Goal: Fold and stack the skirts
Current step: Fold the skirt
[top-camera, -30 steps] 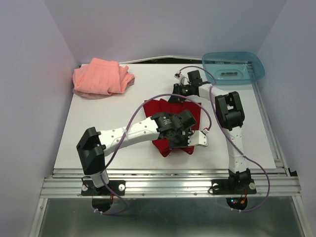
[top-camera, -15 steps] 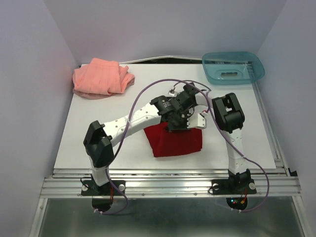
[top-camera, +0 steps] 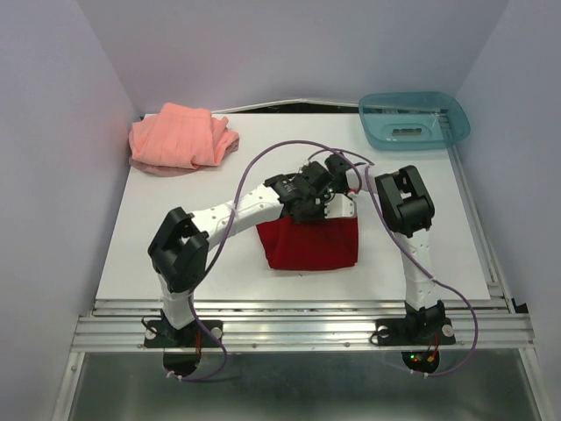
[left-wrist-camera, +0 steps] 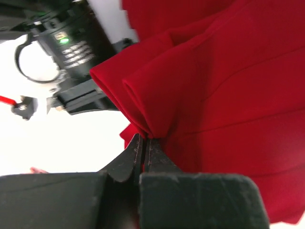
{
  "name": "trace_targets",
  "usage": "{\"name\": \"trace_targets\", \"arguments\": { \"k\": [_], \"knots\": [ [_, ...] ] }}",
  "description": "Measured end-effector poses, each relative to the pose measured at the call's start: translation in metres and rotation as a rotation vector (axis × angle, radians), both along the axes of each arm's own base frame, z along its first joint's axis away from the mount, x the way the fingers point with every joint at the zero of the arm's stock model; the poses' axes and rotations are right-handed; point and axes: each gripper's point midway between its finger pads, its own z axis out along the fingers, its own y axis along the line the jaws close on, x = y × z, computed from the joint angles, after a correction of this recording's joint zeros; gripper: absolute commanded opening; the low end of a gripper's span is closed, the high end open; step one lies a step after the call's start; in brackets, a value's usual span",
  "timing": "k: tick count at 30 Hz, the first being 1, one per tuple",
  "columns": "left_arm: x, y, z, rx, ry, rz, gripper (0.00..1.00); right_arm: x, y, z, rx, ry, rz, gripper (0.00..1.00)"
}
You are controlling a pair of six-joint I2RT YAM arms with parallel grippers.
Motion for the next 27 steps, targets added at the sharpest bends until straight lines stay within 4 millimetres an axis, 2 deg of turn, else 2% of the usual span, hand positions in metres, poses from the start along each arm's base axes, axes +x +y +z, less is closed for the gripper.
{"name": "trace_targets", "arguments": {
  "k": [8, 18, 22, 25, 27],
  "knots": [
    [0.025, -0.015, 0.002, -0.075, -0.126, 0.012, 0.00, -0.001, 0.000, 0.001, 0.002, 0.009, 0.001, 0.08],
    [0.040, -0.020, -0.024, -0.116, -0.222, 0.008, 0.00, -0.001, 0.001, 0.002, 0.013, 0.019, 0.003, 0.08],
    [0.047, -0.020, -0.028, -0.151, -0.282, 0.024, 0.00, 0.000, 0.000, 0.003, 0.018, 0.041, -0.003, 0.09],
    [0.051, -0.022, -0.027, -0.177, -0.321, 0.028, 0.00, 0.002, 0.000, 0.004, 0.023, 0.062, -0.013, 0.11],
    [0.053, -0.022, -0.027, -0.189, -0.338, 0.035, 0.02, 0.004, -0.001, 0.005, 0.023, 0.076, -0.019, 0.19]
  ]
}}
